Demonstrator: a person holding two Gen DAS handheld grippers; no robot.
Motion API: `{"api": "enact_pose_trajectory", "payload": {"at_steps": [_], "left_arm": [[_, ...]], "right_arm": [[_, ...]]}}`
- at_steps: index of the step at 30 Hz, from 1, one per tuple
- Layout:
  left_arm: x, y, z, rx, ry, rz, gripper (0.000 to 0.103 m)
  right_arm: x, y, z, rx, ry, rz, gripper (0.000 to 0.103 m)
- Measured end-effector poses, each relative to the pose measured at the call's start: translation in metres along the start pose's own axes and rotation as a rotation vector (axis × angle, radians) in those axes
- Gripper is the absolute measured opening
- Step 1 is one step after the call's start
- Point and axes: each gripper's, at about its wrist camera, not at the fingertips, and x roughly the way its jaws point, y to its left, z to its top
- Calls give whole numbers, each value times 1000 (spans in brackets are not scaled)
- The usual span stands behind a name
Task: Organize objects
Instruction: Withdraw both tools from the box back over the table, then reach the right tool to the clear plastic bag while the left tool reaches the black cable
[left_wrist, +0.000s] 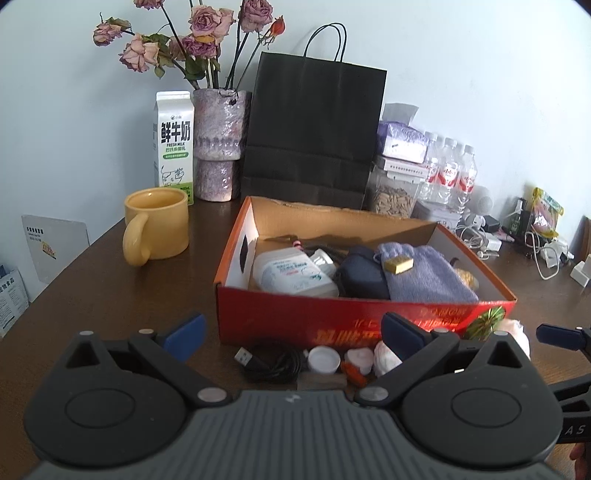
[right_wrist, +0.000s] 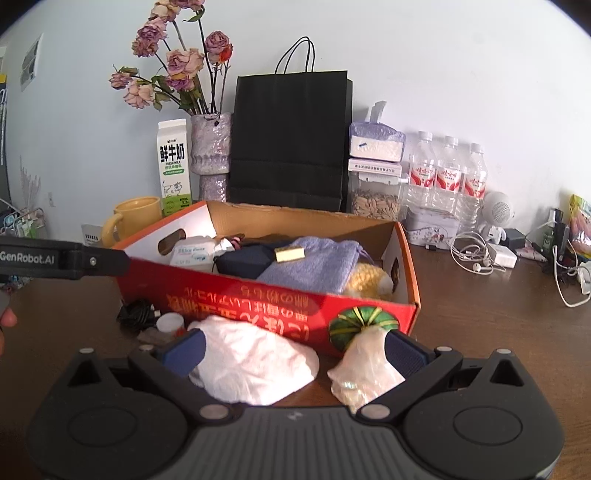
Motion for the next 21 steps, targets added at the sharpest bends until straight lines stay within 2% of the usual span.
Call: {"api": "enact_pose_trajectory", "payload": {"at_steps": [12, 21], "left_arm": [[-9, 7, -19, -1, 39, 24, 103], [-9, 7, -22, -2, 48, 36, 103]], "right_arm": [[-13, -19, -24, 17, 37, -32, 103], [8, -38, -21, 9, 74, -56, 103]]}}
